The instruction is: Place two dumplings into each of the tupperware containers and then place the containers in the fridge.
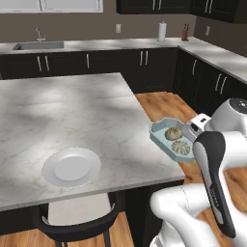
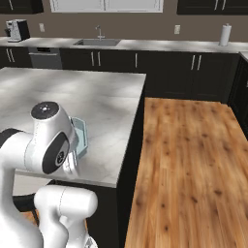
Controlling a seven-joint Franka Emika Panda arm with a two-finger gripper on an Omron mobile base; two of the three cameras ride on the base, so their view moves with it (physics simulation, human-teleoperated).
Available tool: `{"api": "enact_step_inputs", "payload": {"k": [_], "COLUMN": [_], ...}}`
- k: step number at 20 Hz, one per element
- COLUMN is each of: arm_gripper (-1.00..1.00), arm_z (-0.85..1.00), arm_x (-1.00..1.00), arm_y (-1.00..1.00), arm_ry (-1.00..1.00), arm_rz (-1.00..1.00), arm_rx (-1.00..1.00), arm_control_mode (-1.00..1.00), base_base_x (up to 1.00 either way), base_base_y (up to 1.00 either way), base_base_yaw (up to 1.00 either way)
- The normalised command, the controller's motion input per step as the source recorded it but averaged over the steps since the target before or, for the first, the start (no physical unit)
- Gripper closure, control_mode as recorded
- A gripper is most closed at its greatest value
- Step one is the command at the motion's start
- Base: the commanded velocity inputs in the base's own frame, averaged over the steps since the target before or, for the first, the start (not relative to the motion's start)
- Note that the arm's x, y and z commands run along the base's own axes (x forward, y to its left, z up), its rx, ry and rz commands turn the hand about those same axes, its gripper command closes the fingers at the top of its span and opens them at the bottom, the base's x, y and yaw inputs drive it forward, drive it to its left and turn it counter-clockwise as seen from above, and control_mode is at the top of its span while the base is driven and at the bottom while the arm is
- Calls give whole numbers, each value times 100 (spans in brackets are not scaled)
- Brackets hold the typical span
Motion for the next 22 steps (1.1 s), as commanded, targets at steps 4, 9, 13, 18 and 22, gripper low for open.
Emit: {"api": "enact_step_inputs", "payload": {"k": [4,9,13,18,22], "arm_gripper": [100,100,100,100,100], "arm_z": [-26,0,0,0,0], "arm_x": [-10,0,0,0,0], "arm_y": [31,0,0,0,0], "arm_ry": [-9,0,0,0,0], "arm_rz": [-4,0,0,0,0], "arm_rx": [0,0,0,0,0], "arm_control_mode": [100,100,100,100,100], "base_base_x": [-16,-72,-40,-6,18], "base_base_y": [4,0,-2,-8,-24], "base_base_yaw": [-5,-43,-60,-65,-64]}}
